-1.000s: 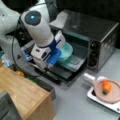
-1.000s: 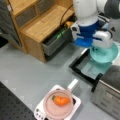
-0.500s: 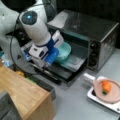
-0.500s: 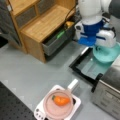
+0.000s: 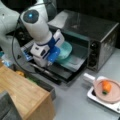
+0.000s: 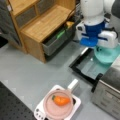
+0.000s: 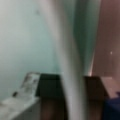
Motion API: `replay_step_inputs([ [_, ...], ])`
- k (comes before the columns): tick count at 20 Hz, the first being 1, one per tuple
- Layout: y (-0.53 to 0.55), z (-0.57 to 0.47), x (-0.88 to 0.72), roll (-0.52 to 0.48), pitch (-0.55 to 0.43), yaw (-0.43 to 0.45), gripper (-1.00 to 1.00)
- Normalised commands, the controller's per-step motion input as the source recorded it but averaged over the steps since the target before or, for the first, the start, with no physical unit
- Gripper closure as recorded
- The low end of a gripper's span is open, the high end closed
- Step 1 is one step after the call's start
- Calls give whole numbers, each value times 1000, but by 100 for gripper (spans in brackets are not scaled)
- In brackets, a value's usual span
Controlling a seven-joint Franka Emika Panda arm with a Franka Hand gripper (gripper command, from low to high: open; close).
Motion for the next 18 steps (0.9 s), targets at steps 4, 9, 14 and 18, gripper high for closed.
replay_step_inputs([
  [4,173,-62,-177,15,-200,-198,-100],
  [9,180,-56,-124,19,-196,-188,-100],
  [14,155,-48,-96,48,-159,-182,-100],
  [18,117,-33,-80,47,-144,-172,-100],
])
